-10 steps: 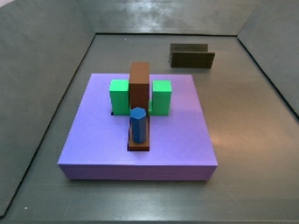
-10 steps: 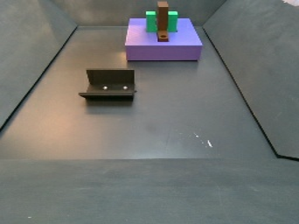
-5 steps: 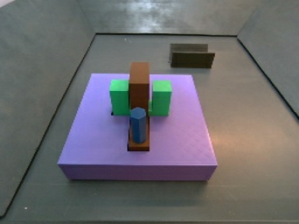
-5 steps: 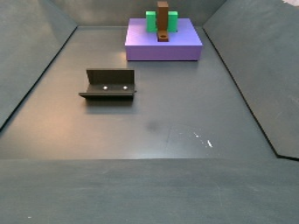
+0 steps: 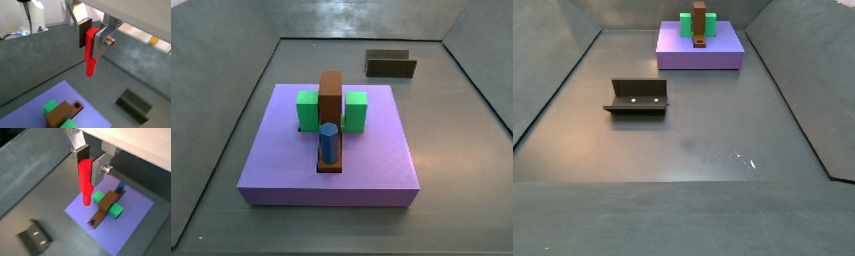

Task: Pick up the red object. Move up. Place the red object on the fixture. Regrasp the red object. Move to above the board. Insert the red object.
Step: Move to above the board, then insert the red object.

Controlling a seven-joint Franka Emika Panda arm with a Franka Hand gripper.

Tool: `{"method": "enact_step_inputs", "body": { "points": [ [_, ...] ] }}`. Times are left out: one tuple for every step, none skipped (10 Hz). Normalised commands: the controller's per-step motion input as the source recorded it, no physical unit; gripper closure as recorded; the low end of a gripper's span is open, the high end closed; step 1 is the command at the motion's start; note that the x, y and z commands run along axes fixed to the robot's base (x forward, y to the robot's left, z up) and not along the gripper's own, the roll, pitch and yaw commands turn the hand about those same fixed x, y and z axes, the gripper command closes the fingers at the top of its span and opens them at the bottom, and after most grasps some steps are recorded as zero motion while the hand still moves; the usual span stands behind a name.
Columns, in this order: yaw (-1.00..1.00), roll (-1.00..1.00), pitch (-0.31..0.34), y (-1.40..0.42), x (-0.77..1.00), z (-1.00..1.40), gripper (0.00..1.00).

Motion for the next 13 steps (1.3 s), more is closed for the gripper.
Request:
{"method": "enact_step_inputs", "body": {
  "points": [
    [-0.04, -0.95, 0.096, 0.03, -0.06, 0.00, 1.00],
    [-0.02, -0.71, 0.054, 0.03, -0.06, 0.01, 1.00],
    [-0.01, -0.43, 0.015, 0.02, -0.04, -0.01, 1.00],
    [-0.01, -0.28, 0.003, 0.01, -0.03, 0.00, 1.00],
    [0.00, -0.07, 0.000, 0.00, 0.00, -0.08, 1.00],
    [0.00, -0.08, -0.027, 0.00, 0.00, -0.07, 1.00],
    [0.00, -0.11, 0.000, 0.01, 0.02, -0.09, 1.00],
    [0.00, -0.11, -0.016, 0.01, 0.00, -0.13, 1.00],
    [0.00, -0.15, -0.050, 0.00, 0.00, -0.18, 1.00],
    [0.00, -0.17, -0.050, 0.00, 0.00, -0.19, 1.00],
    [0.00, -0.15, -0.044, 0.00, 0.00, -0.17, 1.00],
    [0.00, -0.16, -0.050, 0.00, 0.00, -0.19, 1.00],
    [0.00, -0.18, -0.059, 0.00, 0.00, -0.22, 1.00]
  ]
}}
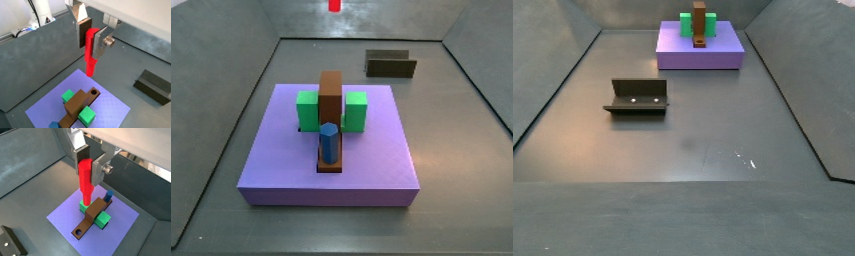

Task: Pick up the red object. Move up. Place the red object on the fixture. Regrasp the red object. Move to above the board. Insert the red object.
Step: Insert the red object.

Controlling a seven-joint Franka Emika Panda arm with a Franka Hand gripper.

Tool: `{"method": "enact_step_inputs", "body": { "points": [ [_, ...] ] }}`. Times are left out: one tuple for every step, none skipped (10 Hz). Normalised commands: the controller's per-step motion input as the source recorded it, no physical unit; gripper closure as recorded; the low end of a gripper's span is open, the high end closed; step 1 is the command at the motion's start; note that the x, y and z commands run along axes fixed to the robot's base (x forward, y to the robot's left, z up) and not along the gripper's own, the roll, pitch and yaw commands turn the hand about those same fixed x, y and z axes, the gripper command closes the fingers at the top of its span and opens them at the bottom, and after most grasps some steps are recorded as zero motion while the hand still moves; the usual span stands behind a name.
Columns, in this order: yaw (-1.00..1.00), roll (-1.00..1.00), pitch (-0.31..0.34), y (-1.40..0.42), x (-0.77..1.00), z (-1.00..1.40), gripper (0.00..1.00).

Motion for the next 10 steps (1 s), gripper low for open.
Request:
{"method": "enact_step_inputs", "body": {
  "points": [
    [0.00, -0.19, -0.071, 0.00, 0.00, -0.23, 1.00],
    [0.00, -0.19, -0.069, 0.00, 0.00, -0.23, 1.00],
    [0.00, -0.19, -0.076, 0.00, 0.00, -0.24, 1.00],
    [0.00, -0.20, -0.077, 0.00, 0.00, -0.24, 1.00],
    [0.00, -0.20, -0.076, 0.00, 0.00, -0.23, 1.00],
    [0.00, -0.19, -0.076, 0.00, 0.00, -0.24, 1.00],
    [0.00, -0.18, -0.070, 0.00, 0.00, -0.23, 1.00],
    [0.00, -0.18, -0.069, 0.00, 0.00, -0.23, 1.00],
    [0.00, -0.17, -0.070, 0.00, 0.00, -0.23, 1.00],
    [0.00, -0.17, -0.073, 0.00, 0.00, -0.25, 1.00]
  ]
}}
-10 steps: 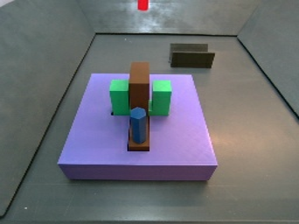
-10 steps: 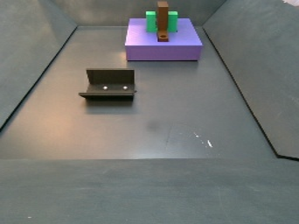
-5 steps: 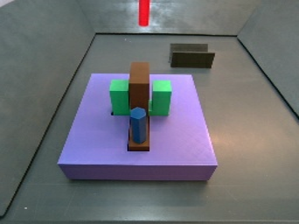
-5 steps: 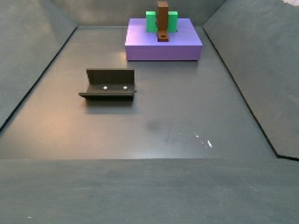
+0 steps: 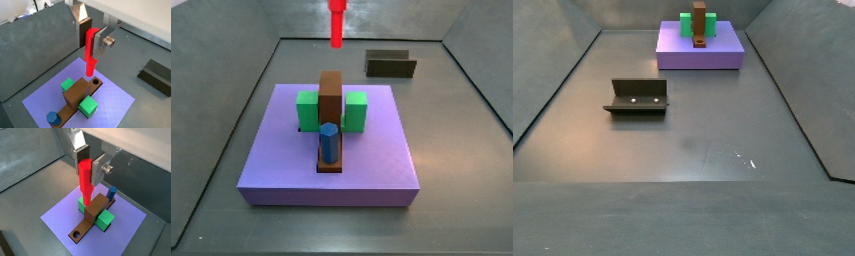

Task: Pick up the red object. Move up. Place the red object on the fixture. Regrasp the red object. Move to above the board. Insert the red object.
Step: Insert the red object.

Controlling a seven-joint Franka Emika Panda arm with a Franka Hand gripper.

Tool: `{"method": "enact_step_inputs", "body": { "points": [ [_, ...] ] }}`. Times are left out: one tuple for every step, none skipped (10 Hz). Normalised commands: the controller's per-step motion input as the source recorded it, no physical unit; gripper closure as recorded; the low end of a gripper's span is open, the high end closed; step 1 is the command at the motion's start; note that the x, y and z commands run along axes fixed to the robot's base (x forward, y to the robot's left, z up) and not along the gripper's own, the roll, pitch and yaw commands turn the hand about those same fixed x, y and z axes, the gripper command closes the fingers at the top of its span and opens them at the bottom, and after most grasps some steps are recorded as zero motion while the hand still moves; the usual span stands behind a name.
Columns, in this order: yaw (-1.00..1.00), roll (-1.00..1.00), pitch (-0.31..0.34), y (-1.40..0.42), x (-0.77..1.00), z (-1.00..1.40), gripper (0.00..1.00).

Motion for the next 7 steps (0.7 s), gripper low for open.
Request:
{"method": "enact_step_inputs", "body": {
  "points": [
    [0.00, -0.17, -0.071, 0.00, 0.00, -0.25, 1.00],
    [0.00, -0.16, -0.071, 0.00, 0.00, -0.25, 1.00],
    [0.00, -0.16, -0.070, 0.00, 0.00, -0.26, 1.00],
    [0.00, -0.16, -0.070, 0.00, 0.00, -0.26, 1.00],
    [0.00, -0.17, -0.074, 0.00, 0.00, -0.26, 1.00],
    [0.00, -0.17, -0.076, 0.00, 0.00, -0.26, 1.00],
    [0.00, -0.18, -0.081, 0.00, 0.00, -0.24, 1.00]
  ]
}}
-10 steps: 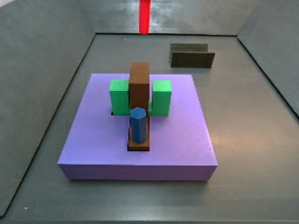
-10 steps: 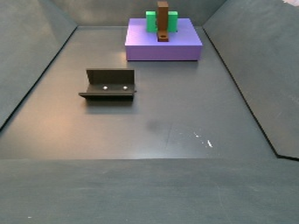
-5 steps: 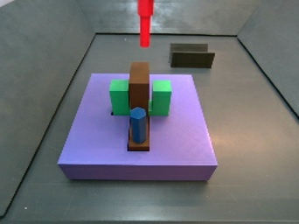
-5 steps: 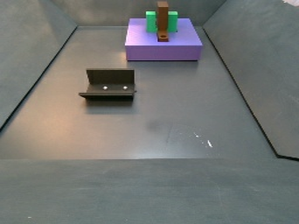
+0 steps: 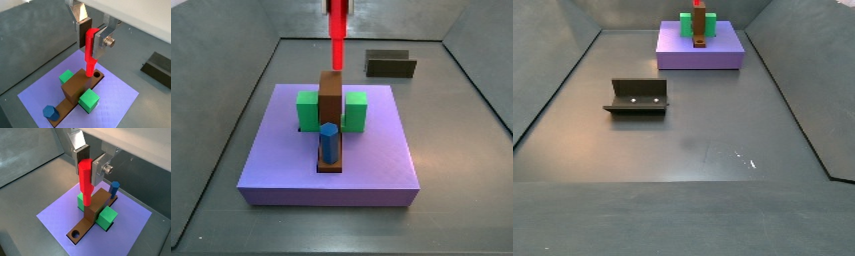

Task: Pick up the red object. Move up. Place the red object on the fixture. Regrasp the red object. Move to above the board. Insert the red object.
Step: Insert the red object.

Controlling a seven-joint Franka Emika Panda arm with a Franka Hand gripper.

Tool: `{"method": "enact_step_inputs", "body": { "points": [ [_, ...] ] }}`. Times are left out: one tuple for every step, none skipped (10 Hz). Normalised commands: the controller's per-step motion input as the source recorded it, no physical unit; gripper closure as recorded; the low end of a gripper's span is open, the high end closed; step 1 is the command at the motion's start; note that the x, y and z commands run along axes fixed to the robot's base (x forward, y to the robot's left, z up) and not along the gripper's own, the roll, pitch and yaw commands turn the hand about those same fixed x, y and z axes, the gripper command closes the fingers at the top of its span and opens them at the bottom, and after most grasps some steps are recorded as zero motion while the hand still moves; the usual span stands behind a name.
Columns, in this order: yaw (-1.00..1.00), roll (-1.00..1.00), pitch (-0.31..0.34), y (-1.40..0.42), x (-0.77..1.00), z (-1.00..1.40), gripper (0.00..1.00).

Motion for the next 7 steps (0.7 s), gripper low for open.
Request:
{"method": "enact_step_inputs", "body": {
  "points": [
    [0.00, -0.18, -0.083, 0.00, 0.00, -0.25, 1.00],
    [0.00, -0.18, -0.083, 0.00, 0.00, -0.24, 1.00],
    [0.00, -0.18, -0.077, 0.00, 0.00, -0.25, 1.00],
    [0.00, -0.18, -0.083, 0.00, 0.00, -0.24, 1.00],
    [0.00, -0.18, -0.084, 0.00, 0.00, -0.24, 1.00],
    [0.00, -0.18, -0.086, 0.00, 0.00, -0.23, 1.00],
    [0.00, -0.18, -0.083, 0.00, 0.00, -0.23, 1.00]
  ]
}}
